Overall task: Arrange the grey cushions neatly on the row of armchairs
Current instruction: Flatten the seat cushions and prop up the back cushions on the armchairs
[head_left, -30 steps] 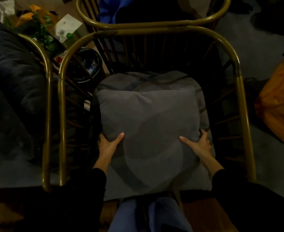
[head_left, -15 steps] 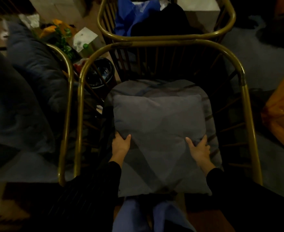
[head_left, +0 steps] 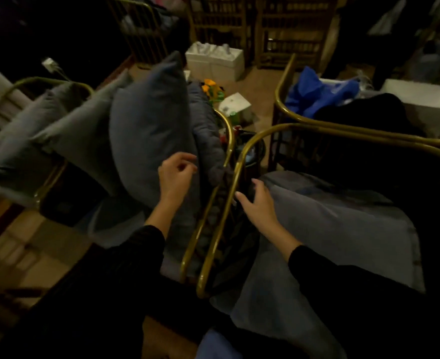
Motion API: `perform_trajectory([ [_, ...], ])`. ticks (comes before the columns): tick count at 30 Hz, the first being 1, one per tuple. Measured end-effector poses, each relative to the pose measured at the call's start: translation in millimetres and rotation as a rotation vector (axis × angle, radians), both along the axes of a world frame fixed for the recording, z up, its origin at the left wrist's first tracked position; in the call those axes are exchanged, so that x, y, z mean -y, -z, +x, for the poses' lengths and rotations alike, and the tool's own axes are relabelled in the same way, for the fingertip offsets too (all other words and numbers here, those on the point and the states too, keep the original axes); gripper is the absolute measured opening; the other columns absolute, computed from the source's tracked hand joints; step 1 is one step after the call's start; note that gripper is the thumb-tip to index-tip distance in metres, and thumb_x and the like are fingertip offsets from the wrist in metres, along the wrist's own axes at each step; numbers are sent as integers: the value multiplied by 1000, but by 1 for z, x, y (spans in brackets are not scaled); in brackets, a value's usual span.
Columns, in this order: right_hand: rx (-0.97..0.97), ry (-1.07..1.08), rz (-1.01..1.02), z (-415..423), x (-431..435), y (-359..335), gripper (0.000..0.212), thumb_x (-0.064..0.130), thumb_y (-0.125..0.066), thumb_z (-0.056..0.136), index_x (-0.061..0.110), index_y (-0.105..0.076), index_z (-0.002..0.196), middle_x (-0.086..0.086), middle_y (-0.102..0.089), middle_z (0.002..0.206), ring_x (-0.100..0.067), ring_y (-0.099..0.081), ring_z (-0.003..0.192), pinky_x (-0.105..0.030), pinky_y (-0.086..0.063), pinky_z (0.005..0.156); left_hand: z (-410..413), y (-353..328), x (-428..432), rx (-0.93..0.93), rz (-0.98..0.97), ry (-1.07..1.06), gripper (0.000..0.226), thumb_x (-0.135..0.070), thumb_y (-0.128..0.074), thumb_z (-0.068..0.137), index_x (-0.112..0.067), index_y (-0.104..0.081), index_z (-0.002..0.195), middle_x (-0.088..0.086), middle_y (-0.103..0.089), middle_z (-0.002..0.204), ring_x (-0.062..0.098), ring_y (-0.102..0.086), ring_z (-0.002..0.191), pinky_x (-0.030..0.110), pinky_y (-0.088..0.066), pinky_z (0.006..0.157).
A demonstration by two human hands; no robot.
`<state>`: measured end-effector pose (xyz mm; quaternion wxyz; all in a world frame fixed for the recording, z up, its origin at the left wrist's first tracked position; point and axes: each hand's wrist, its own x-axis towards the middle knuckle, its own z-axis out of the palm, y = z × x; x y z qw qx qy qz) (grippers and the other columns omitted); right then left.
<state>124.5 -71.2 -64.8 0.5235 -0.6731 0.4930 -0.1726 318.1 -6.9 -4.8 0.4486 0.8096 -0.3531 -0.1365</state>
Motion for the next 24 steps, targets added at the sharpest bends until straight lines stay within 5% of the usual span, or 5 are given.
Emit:
perform_trajectory([
  [6, 119, -34, -3, 148, -15, -48, 84, 51, -68, 79, 15, -30, 145, -11, -42, 146, -28, -40, 136, -43, -38, 110, 151, -34, -26, 69, -66, -281, 18, -9, -62, 83, -6, -70, 100, 15, -72, 98, 25, -68, 94, 29, -51, 81],
  [13, 11, 232, 54, 251, -10, -56, 134, 54, -84, 58, 16, 3, 152, -17, -17, 157, -37, -20, 144, -49, -24, 113, 276, 7, -27, -456, 128, -196, 71, -38, -63, 90, -7, -31, 146, 14, -41, 149, 31, -43, 135, 32, -40, 95],
  [16, 32, 300, 27, 257, 0, -41, 134, 49, -87, 55, 21, 1, 152, -14, -21, 157, -35, -25, 143, -47, -28, 112, 306, 26, -18, -682, 190, -119, 107, -59, -74, 71, -16, -20, 152, 9, -30, 157, 33, -34, 141, 44, -33, 113],
  [19, 75, 327, 5, 259, 9, -24, 132, 47, -88, 53, 23, -5, 152, -9, -26, 156, -29, -29, 143, -42, -29, 114, 332, 48, -9, -836, 183, -93, 137, -74, -80, 39, -32, -16, 152, 6, -26, 159, 37, -29, 142, 59, -26, 116],
  [24, 125, 340, 22, 259, 20, -11, 121, 36, -88, 59, 18, -13, 151, -5, -32, 154, -25, -34, 141, -31, -29, 110, 362, 70, 3, -930, 87, -80, 110, -72, -75, 57, -34, -27, 149, 1, -40, 151, 32, -38, 138, 53, -33, 113],
])
